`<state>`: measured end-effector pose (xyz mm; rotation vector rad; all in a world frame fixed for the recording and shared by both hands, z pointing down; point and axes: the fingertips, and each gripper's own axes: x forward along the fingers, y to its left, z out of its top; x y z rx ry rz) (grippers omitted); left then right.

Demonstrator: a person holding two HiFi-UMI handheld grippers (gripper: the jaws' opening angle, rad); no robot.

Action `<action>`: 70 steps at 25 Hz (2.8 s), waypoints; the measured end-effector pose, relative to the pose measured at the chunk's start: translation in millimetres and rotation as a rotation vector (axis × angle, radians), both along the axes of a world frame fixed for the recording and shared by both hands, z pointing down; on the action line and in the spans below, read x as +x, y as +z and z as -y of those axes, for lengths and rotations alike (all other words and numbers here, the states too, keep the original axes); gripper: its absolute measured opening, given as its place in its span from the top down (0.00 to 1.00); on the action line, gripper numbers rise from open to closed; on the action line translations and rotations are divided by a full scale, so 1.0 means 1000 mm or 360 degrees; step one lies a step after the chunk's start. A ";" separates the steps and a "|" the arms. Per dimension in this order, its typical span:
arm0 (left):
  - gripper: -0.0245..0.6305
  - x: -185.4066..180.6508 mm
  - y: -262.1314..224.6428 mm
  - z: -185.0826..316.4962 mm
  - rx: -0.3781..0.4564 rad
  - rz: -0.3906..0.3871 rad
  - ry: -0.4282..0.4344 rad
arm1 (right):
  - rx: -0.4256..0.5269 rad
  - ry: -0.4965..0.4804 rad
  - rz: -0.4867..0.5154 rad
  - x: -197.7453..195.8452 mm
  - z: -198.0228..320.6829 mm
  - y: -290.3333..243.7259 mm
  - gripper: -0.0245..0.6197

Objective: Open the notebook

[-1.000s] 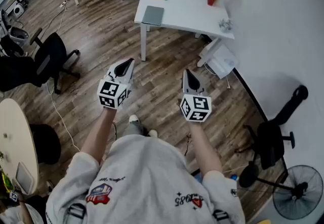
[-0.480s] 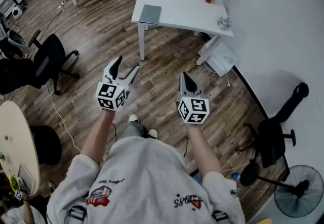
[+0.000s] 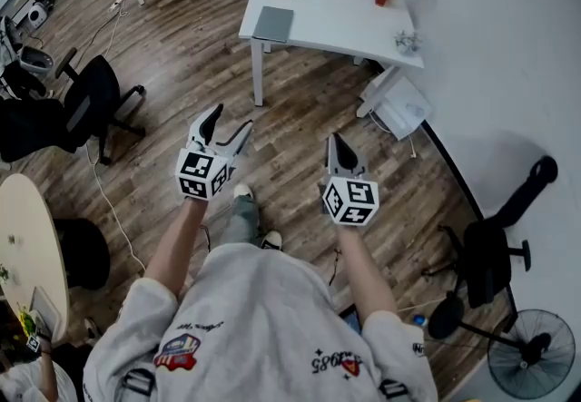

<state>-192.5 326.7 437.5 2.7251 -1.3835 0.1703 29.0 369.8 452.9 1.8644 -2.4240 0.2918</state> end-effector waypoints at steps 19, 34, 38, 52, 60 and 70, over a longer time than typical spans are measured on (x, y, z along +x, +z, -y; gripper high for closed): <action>0.52 0.026 0.012 0.235 -0.0039 0.0042 0.0168 | -0.0024 0.0103 -0.0024 0.010 0.213 -0.006 0.96; 0.53 0.030 0.027 0.356 -0.0030 0.0164 0.0313 | -0.0048 0.0199 0.0003 0.008 0.323 0.005 0.96; 0.54 0.039 0.035 0.381 -0.0040 0.0178 0.0317 | -0.0065 0.0193 0.0014 0.014 0.350 0.012 0.96; 0.54 0.106 0.044 0.505 -0.0047 0.0270 0.0187 | -0.0036 0.0028 0.0050 0.083 0.509 0.008 0.96; 0.57 0.127 0.077 0.555 -0.0155 0.0334 0.0032 | -0.0077 -0.0134 0.0084 0.113 0.583 0.024 0.96; 0.57 0.131 0.132 0.576 -0.0283 0.0475 0.0036 | -0.0162 -0.0186 0.0113 0.122 0.626 0.048 0.96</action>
